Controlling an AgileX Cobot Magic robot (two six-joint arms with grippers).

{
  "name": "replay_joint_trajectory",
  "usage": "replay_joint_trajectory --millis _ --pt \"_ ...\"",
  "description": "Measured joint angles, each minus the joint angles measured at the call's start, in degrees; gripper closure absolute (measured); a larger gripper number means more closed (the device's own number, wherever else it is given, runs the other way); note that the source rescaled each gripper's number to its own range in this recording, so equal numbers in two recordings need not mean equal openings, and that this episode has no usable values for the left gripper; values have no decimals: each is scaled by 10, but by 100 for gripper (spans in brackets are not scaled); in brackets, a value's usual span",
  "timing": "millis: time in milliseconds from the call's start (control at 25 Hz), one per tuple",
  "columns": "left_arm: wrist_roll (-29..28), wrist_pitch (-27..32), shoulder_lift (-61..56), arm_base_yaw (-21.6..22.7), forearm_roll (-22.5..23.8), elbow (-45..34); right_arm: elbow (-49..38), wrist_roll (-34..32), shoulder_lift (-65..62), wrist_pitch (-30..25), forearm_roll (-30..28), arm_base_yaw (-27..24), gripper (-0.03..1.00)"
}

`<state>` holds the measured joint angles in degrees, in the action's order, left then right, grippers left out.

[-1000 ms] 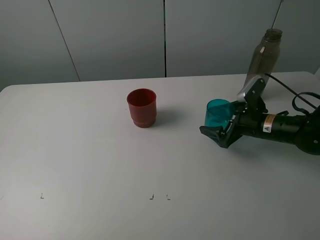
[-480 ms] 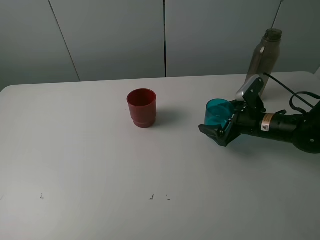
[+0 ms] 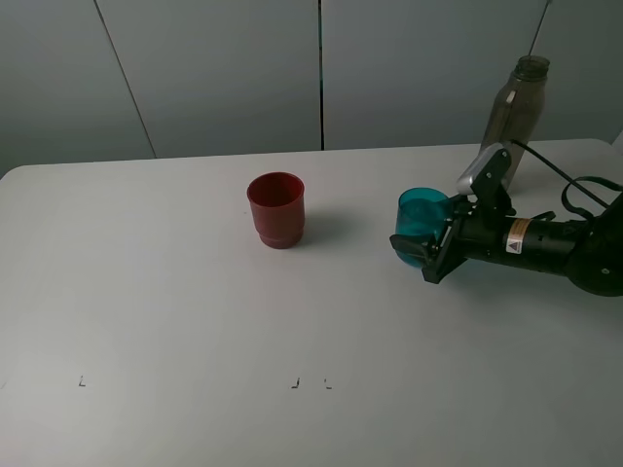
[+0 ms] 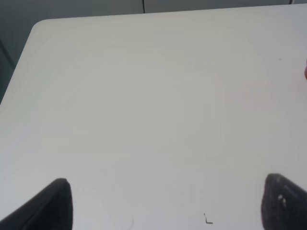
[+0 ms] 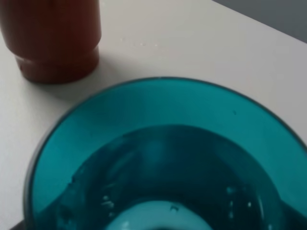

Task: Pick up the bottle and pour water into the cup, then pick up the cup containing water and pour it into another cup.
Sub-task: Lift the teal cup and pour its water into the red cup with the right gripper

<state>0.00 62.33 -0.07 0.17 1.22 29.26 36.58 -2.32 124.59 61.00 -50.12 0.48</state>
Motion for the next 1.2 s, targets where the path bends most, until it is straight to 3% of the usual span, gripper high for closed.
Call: replay_joint_trajectory --millis 600,960,1200 --pt "0 0 0 0 0 0 0 0 1 14 0 0 91" --pt "4 0 0 0 0 0 0 -43 -15 27 4 1 91" --pt "4 0 0 0 0 0 -1 -60 -89 -36 87 27 91"
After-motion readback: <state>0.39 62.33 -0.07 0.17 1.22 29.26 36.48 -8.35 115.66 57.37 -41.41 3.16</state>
